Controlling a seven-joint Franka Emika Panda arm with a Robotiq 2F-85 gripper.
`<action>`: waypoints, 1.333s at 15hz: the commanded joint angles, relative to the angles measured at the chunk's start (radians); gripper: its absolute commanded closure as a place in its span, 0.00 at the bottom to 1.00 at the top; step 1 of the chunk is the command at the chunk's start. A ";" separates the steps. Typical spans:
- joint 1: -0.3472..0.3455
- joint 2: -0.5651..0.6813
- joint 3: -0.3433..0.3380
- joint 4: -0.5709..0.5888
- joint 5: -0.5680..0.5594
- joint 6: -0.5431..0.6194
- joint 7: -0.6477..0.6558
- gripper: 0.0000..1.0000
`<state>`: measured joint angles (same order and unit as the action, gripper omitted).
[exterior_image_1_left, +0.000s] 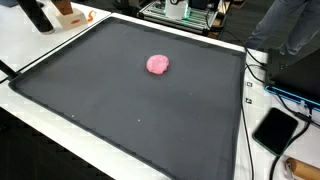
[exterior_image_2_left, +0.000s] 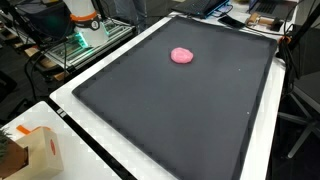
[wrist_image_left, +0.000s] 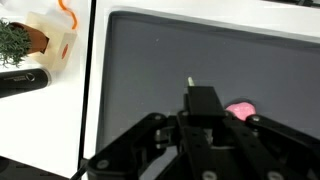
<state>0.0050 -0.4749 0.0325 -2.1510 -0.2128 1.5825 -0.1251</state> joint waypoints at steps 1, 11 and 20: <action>0.012 0.001 -0.009 0.002 -0.004 -0.003 0.004 0.87; 0.025 0.056 -0.062 -0.039 0.076 0.104 -0.068 0.97; 0.036 0.237 -0.170 -0.179 0.398 0.490 -0.421 0.97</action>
<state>0.0242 -0.2920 -0.0920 -2.2871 0.0717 1.9846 -0.4250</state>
